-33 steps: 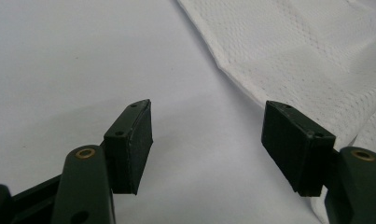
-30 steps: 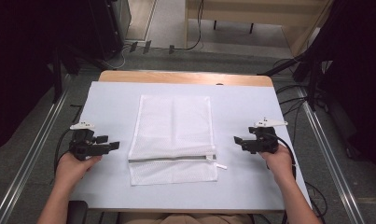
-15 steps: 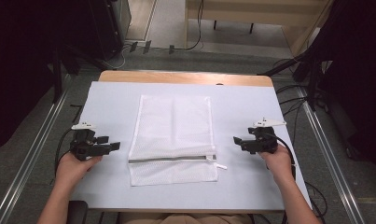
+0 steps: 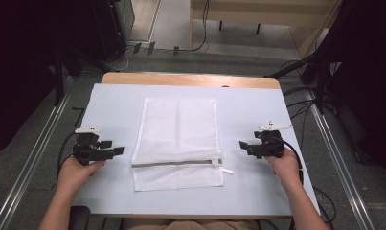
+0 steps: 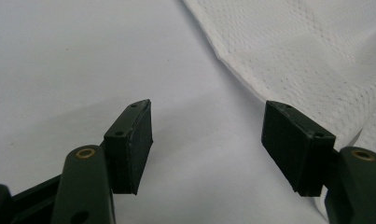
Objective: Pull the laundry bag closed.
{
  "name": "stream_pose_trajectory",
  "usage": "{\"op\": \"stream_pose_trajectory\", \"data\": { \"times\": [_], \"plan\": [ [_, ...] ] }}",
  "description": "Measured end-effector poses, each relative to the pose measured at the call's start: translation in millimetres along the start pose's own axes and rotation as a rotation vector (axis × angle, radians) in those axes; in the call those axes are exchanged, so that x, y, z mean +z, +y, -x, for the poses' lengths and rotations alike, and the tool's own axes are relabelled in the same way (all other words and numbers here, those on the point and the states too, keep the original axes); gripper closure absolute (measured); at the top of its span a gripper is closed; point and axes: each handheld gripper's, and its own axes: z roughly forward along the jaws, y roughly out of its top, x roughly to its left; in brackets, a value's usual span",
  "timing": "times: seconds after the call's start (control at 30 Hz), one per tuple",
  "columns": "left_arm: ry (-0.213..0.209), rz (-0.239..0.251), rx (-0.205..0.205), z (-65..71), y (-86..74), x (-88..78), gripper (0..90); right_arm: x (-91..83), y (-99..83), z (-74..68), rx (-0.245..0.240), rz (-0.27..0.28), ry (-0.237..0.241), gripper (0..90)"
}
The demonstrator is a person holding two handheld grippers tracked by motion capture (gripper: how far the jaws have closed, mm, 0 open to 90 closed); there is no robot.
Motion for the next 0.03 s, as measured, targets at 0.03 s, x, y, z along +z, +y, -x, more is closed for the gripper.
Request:
{"op": "stream_pose_trajectory", "data": {
  "times": [0.03],
  "plan": [
    [0.001, 0.000, 0.000, 0.1, 0.2, -0.3, 34.3, 0.0, 0.1, 0.0, 0.002, 0.001, 0.001, 22.4]
  ]
}}
